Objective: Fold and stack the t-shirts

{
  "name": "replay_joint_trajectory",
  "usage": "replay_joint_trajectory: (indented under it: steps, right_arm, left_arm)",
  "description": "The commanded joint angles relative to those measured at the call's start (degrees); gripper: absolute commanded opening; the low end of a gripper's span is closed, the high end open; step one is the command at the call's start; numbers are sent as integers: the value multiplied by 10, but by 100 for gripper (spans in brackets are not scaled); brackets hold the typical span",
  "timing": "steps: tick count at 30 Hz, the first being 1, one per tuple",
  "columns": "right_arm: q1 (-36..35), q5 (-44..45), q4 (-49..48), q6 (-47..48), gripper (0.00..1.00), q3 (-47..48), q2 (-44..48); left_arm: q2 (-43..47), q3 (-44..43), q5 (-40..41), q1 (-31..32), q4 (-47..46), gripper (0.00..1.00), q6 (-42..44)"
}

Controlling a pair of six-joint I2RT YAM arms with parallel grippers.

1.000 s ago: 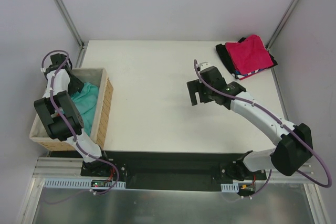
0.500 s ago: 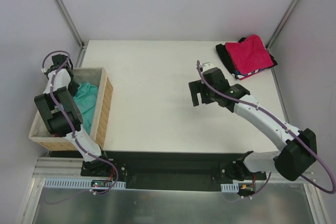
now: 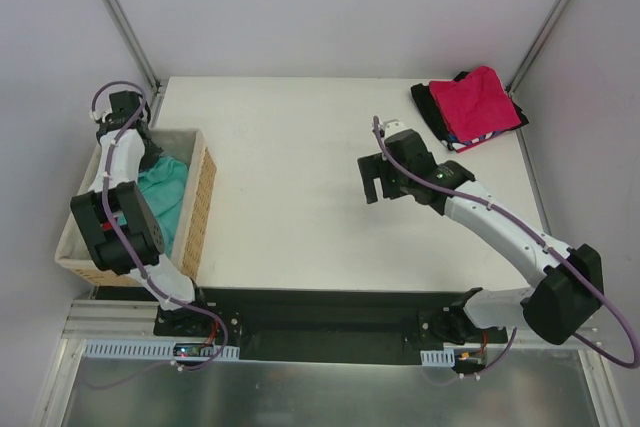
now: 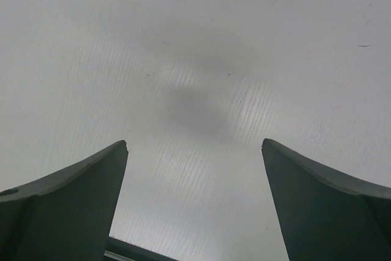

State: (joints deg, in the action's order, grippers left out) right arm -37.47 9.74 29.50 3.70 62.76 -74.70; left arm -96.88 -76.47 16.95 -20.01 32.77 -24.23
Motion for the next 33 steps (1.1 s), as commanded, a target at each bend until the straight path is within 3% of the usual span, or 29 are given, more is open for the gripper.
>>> replay_joint_trajectory:
  steps: [1, 9, 13, 17, 19, 28, 30, 33]
  right_arm:
    - [-15, -5, -15, -2, 96, 11, -10]
    - [-42, 15, -7, -5, 96, 9, -22]
    - [-53, 26, -6, -12, 96, 4, -35]
    - [-68, 39, -8, -22, 96, -1, -44]
    - [-73, 45, -10, -29, 96, -3, -47]
    - [-83, 87, -27, -66, 96, -20, -44]
    - [-84, 106, -27, -80, 96, -26, -37]
    - [-84, 143, -19, -98, 96, -33, -20]
  left_arm:
    - [107, -30, -69, 17, -8, 0, 19]
    - [219, -132, -182, 51, -11, 0, 10]
    - [242, -177, -315, 92, -37, 0, 11]
    - [252, -234, -384, 180, -68, 0, 21]
    - [239, -259, -428, 199, -95, 0, 23]
    - [68, -463, -662, 430, -111, 0, 30]
    - [34, -453, -678, 458, -110, 0, 27]
    - [16, -376, -636, 501, -111, 0, 48]
